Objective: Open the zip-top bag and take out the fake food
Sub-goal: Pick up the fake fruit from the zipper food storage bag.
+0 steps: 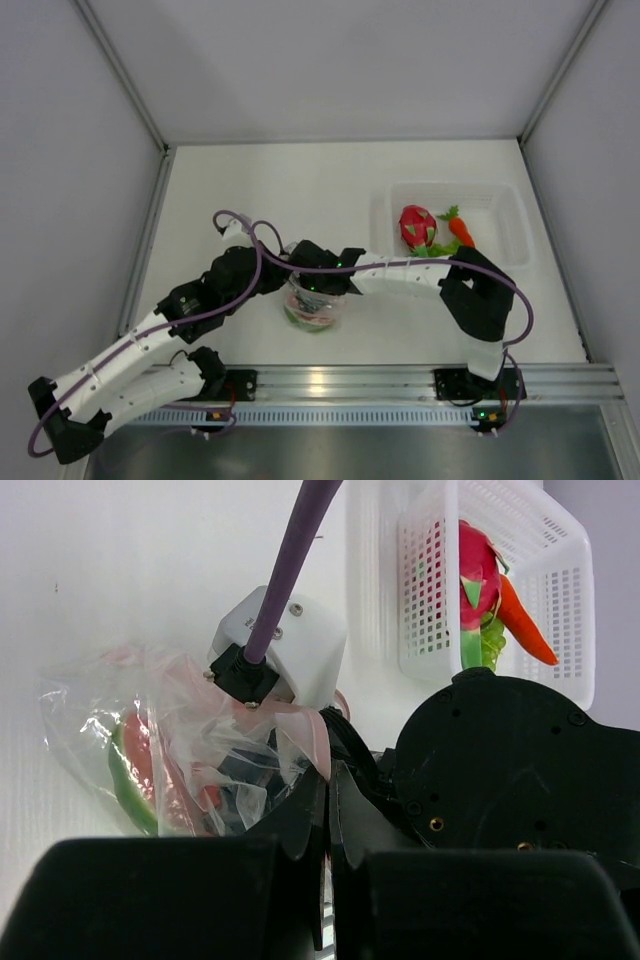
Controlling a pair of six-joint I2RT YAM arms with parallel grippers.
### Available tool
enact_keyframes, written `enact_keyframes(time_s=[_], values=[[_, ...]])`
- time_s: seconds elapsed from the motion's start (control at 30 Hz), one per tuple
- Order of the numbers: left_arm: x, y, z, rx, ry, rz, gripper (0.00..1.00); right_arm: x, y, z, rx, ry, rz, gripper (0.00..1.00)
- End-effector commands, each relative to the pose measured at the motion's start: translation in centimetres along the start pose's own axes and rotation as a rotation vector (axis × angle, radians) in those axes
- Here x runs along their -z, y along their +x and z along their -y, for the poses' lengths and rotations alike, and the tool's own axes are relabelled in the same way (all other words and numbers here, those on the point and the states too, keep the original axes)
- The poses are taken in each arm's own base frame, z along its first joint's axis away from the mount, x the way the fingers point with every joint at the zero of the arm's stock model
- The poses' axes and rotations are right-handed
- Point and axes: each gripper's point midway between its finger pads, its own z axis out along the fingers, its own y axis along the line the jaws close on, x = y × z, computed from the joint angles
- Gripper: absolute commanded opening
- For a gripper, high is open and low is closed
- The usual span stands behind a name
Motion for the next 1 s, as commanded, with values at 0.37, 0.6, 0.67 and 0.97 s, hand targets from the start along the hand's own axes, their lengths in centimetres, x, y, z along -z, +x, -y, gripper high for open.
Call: enact_keyframes(time_s=[0.37, 0.6, 0.67, 0.97], values=[[0.4, -0.4, 1.3, -0.008, 0.073, 0.016, 0.0, 3.0, -2.6, -6.1, 0.006, -0.258, 0.123, 0.29], [0.4, -0.6, 0.6, -0.001, 0.056, 0.04, 0.0, 1.9, -0.7, -7.2, 0.081, -0.269, 0.051, 0.32], [0.5, -0.8, 0.4, 0.002, 0.051, 0.049, 0.0, 1.6, -0.6, -7.4, 0.093, -0.261, 0.048, 0.33], [1.0, -1.3, 2.8, 0.023, 0.111, 0.026, 0.0, -0.1, -0.2, -2.6, 0.067, 0.069, 0.054, 0.22]])
